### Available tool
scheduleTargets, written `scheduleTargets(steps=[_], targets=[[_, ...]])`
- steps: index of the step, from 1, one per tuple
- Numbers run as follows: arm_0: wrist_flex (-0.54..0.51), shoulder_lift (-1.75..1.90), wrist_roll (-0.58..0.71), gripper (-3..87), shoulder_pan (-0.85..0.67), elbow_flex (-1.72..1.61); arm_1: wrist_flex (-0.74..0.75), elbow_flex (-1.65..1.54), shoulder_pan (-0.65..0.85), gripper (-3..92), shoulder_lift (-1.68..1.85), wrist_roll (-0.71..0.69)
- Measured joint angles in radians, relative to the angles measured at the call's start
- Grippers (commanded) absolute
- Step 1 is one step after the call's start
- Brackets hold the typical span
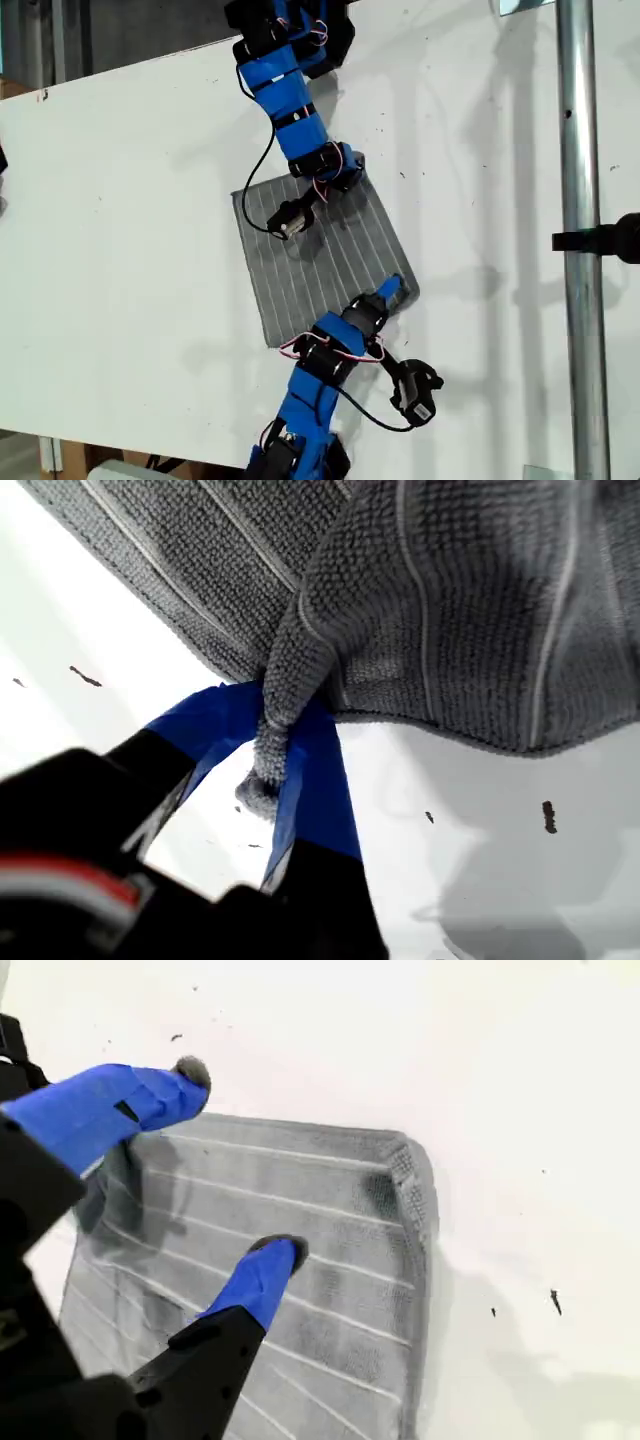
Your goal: Grasp corners of a towel and fold twice.
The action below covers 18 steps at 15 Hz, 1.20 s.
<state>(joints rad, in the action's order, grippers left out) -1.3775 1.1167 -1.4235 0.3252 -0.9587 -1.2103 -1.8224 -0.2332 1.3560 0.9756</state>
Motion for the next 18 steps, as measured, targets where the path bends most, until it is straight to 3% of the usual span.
scheduleTargets(steps=[9,11,14,18], targets=[[0.100,-0.325,-0.080,25.5,0.002,0.011,0.000,0.000,-0.006,-0.2,0.000,0.000],[0.106,-0.379,-0.107,18.1,0.003,0.035,0.000,0.000,-0.008,-0.2,0.000,0.000],[0.103,-0.451,-0.144,-1.9,-0.005,0.043,-0.002,0.000,-0.011,-0.2,0.002,0.000],[0.098,-0.463,-0.166,-3.0,0.000,0.057,-0.015,0.000,-0.011,-0.2,0.006,0.000]])
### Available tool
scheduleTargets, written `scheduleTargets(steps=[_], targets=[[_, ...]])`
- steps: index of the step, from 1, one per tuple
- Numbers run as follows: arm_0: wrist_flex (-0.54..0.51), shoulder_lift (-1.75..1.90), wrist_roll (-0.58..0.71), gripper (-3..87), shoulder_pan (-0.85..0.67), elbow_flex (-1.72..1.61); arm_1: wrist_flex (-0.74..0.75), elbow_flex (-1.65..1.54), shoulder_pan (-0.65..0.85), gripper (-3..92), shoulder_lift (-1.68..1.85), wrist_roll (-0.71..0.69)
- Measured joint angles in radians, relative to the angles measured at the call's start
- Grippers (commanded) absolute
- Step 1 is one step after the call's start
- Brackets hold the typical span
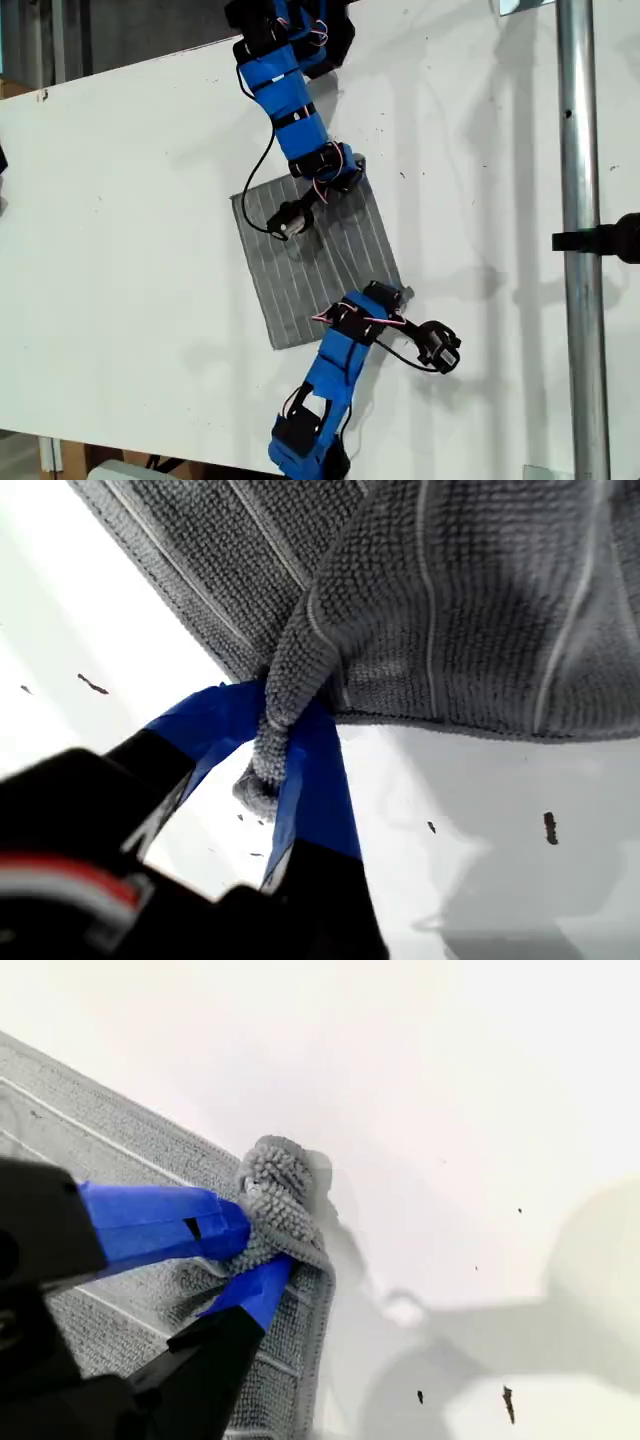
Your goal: Grasp corners of a towel and fold twice.
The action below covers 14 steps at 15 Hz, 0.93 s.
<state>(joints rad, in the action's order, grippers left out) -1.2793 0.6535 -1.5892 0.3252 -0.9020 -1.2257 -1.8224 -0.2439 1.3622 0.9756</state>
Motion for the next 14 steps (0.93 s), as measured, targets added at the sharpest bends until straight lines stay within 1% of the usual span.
scheduleTargets(steps=[2,3,4,5,7,8,9,10,11,13,14], targets=[[-0.046,0.057,0.025,-3.0,0.014,0.000,-0.014,0.000,-0.011,-0.2,0.035,0.002],[-0.069,0.107,0.058,-3.0,0.021,-0.014,-0.029,0.008,-0.034,-0.2,0.066,0.002],[-0.086,0.152,0.110,-3.0,0.034,-0.020,-0.049,0.032,-0.064,-0.2,0.106,0.002],[-0.089,0.201,0.190,-3.0,0.049,-0.021,-0.074,0.067,-0.109,-0.2,0.141,0.002],[-0.075,0.362,0.348,-3.0,0.107,-0.021,-0.126,0.218,-0.252,-0.2,0.146,0.002],[-0.075,0.436,0.397,-3.0,0.140,-0.031,-0.152,0.308,-0.293,-0.2,0.146,-0.006],[-0.081,0.508,0.410,-3.0,0.143,-0.055,-0.156,0.342,-0.295,-0.2,0.152,-0.011],[-0.101,0.568,0.397,-3.1,0.127,-0.081,-0.178,0.341,-0.255,-0.2,0.158,-0.011],[-0.155,0.609,0.364,-3.1,0.075,-0.126,-0.175,0.330,-0.178,-0.2,0.176,-0.023],[-0.222,0.660,0.305,-3.1,-0.078,-0.258,-0.189,0.276,0.029,-0.2,0.209,-0.086],[-0.247,0.681,0.302,-3.1,-0.164,-0.313,-0.190,0.270,0.132,-0.2,0.209,-0.133]])
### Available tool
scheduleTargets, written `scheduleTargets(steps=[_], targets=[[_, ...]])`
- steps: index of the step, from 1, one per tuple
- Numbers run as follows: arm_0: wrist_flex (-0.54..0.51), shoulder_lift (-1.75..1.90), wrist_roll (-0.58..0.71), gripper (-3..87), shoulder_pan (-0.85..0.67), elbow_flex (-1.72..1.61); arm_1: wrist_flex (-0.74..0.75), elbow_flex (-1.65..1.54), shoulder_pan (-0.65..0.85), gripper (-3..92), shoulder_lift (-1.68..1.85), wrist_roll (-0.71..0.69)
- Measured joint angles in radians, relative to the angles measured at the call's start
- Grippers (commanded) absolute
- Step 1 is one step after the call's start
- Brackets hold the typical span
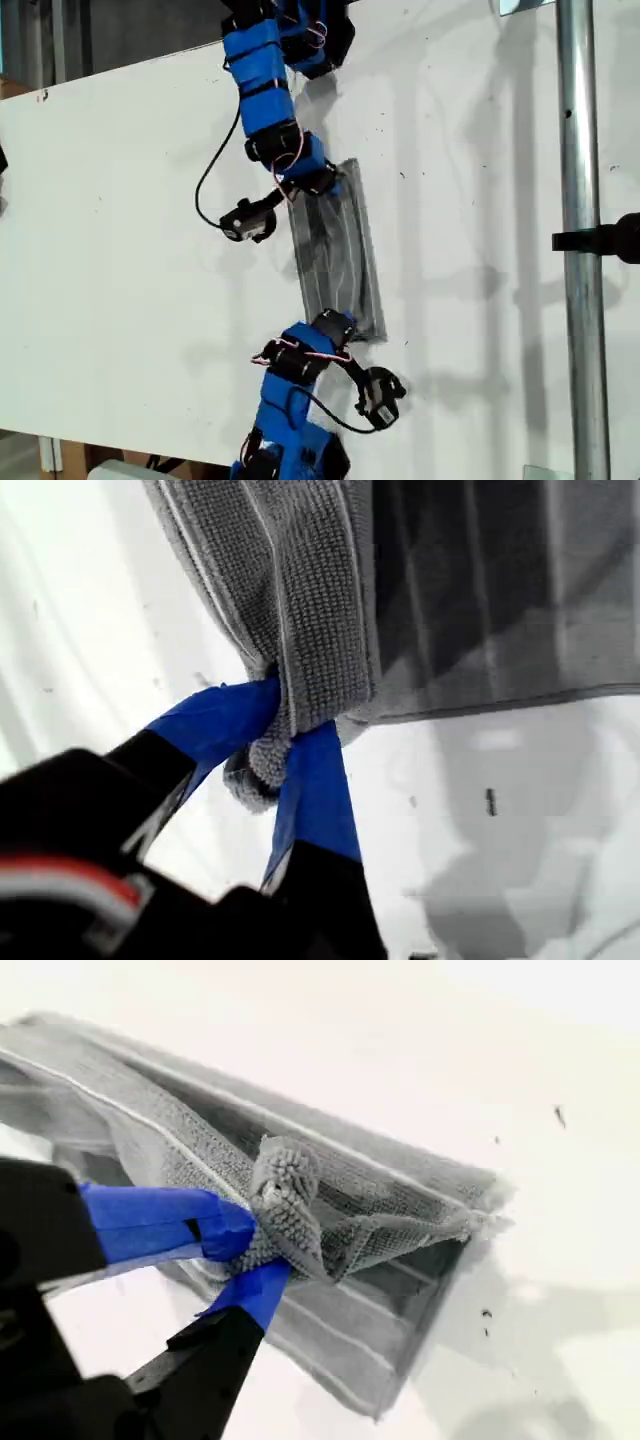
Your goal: Grasp corners of a towel and fold twice.
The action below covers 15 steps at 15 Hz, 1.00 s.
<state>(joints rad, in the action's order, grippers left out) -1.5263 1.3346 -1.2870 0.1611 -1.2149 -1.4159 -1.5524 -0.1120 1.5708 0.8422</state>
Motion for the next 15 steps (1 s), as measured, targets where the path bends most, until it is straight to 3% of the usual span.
scheduleTargets(steps=[3,6,10,13,15], targets=[[0.002,0.067,0.080,-3.1,-0.215,-0.100,0.006,0.000,0.279,-0.2,0.000,-0.152],[0.000,0.150,0.163,-3.1,-0.354,-0.135,0.034,0.000,0.426,-0.2,0.057,-0.255],[0.055,0.242,0.130,-3.0,-0.334,-0.314,0.071,-0.077,0.324,-0.2,0.083,-0.207],[0.235,0.250,0.044,-2.9,-0.262,-0.528,0.137,-0.158,0.198,-0.2,-0.011,-0.101],[0.293,0.250,-0.006,-0.7,-0.239,-0.574,0.153,-0.178,0.187,1.8,-0.078,-0.060]])
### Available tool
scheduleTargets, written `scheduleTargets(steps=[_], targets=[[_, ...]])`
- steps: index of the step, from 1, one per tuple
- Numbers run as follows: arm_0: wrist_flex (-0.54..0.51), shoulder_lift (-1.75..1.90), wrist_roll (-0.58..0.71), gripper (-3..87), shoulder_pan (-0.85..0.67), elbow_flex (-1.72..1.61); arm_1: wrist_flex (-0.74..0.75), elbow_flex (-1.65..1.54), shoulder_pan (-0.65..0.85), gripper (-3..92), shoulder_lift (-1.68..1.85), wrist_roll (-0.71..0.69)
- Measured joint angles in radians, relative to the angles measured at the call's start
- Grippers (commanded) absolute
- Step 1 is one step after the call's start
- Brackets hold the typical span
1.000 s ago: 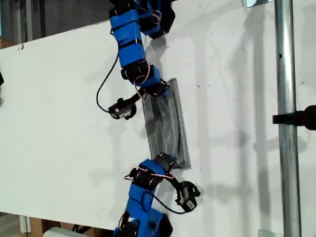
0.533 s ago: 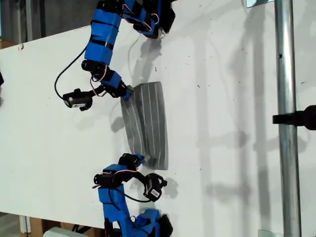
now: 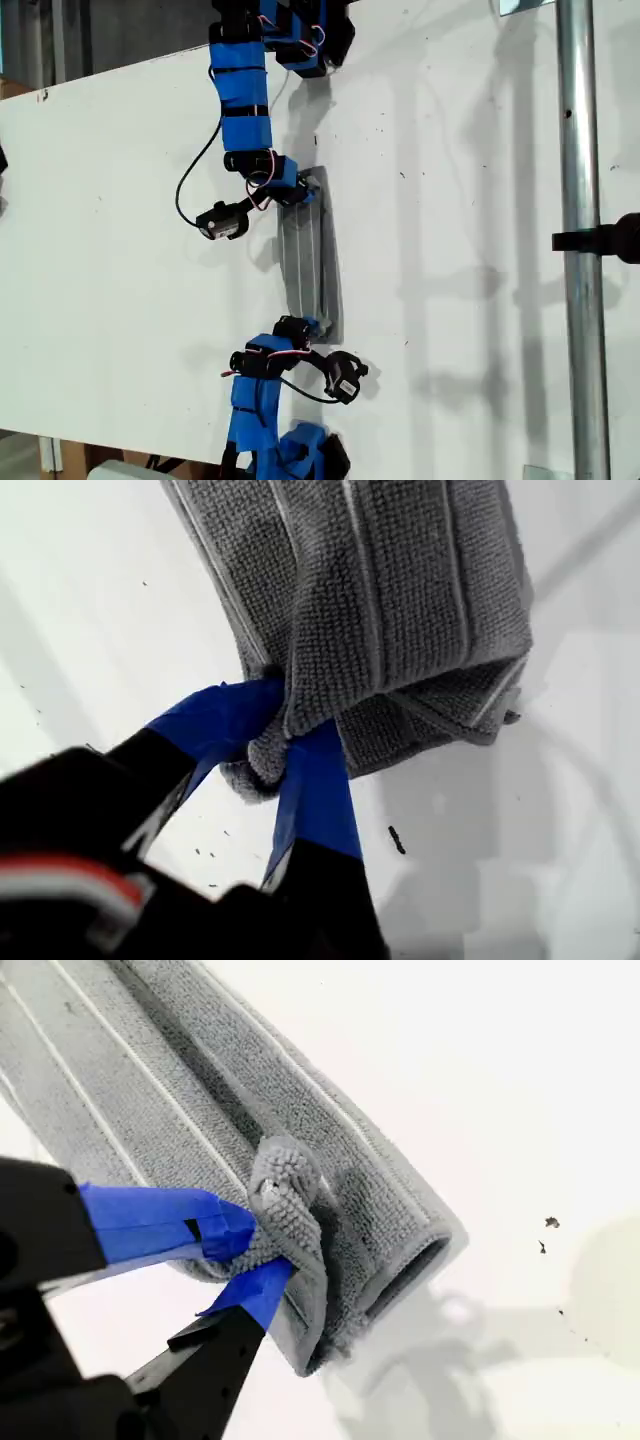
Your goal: Grasp corners of a towel and fold twice.
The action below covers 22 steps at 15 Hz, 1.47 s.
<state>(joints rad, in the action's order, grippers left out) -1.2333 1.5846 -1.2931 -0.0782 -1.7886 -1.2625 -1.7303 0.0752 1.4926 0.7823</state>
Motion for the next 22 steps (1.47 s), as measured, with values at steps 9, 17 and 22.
scheduleTargets(steps=[9,17,22], targets=[[-0.199,0.535,-0.008,33.6,0.087,-0.071,-0.224,-0.287,0.110,39.0,0.526,0.181],[0.138,1.865,-0.032,19.6,0.164,-1.108,-0.224,-0.891,0.117,42.1,1.434,0.529],[0.121,1.887,-0.029,19.6,0.161,-1.147,0.287,-0.773,0.238,44.1,0.552,0.448]])
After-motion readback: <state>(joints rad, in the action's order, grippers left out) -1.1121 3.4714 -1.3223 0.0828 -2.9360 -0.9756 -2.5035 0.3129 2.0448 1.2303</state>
